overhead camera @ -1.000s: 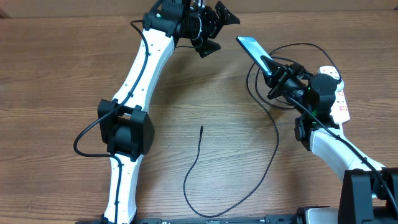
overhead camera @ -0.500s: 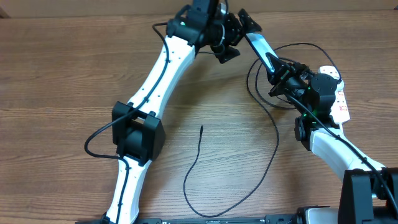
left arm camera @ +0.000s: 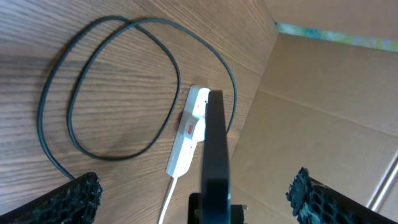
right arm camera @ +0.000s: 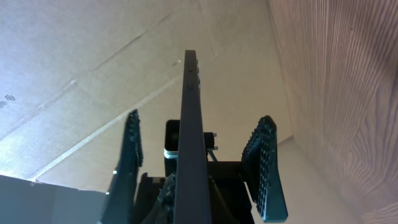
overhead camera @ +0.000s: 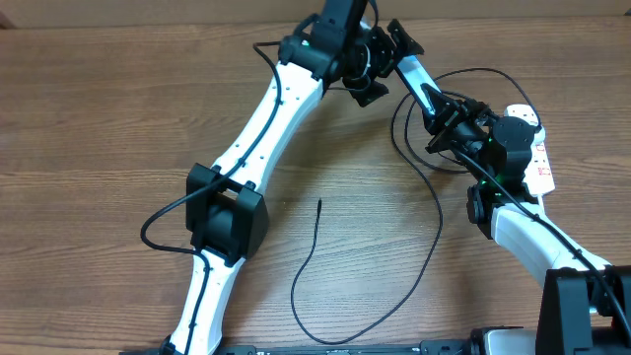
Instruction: Plug charger to phone and switch on socket
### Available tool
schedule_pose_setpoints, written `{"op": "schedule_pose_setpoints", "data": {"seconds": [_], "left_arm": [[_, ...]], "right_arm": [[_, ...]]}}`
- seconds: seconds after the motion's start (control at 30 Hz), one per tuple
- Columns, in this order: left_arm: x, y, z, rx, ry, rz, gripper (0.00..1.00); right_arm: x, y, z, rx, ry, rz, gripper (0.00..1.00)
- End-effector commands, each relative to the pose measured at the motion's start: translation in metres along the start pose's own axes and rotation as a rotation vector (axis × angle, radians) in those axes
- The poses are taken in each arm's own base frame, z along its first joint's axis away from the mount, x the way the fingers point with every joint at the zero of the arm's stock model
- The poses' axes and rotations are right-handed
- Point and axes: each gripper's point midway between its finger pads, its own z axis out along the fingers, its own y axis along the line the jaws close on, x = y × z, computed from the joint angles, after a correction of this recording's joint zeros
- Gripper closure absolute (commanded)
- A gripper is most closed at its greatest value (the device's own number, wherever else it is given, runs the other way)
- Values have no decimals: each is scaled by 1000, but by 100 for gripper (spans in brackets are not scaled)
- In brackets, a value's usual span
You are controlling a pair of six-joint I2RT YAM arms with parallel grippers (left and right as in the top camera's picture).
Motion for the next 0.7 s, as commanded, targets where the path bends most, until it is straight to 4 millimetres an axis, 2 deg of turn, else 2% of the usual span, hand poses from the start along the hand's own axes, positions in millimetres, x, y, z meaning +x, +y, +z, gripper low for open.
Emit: {"op": "schedule_pose_setpoints", "data": {"seconds": [0.0, 0.27, 0.47, 0.53, 0.67], "left_arm": [[10, -10, 0, 7, -20, 11, 0], [11, -11, 0, 9, -16, 12, 0], [12, -11, 0, 11, -9, 12, 4], [13, -11, 0, 11, -6, 13, 7], [13, -11, 1, 11, -6, 13, 20]], "right_arm": [[11, 9, 1, -16, 37, 99, 96], [14, 7, 1, -4, 55, 102, 96], [15, 7, 1, -1, 59, 102, 97], [16, 6, 1, 3, 64, 101, 96], [17, 5, 1, 9, 74, 101, 96]]}}
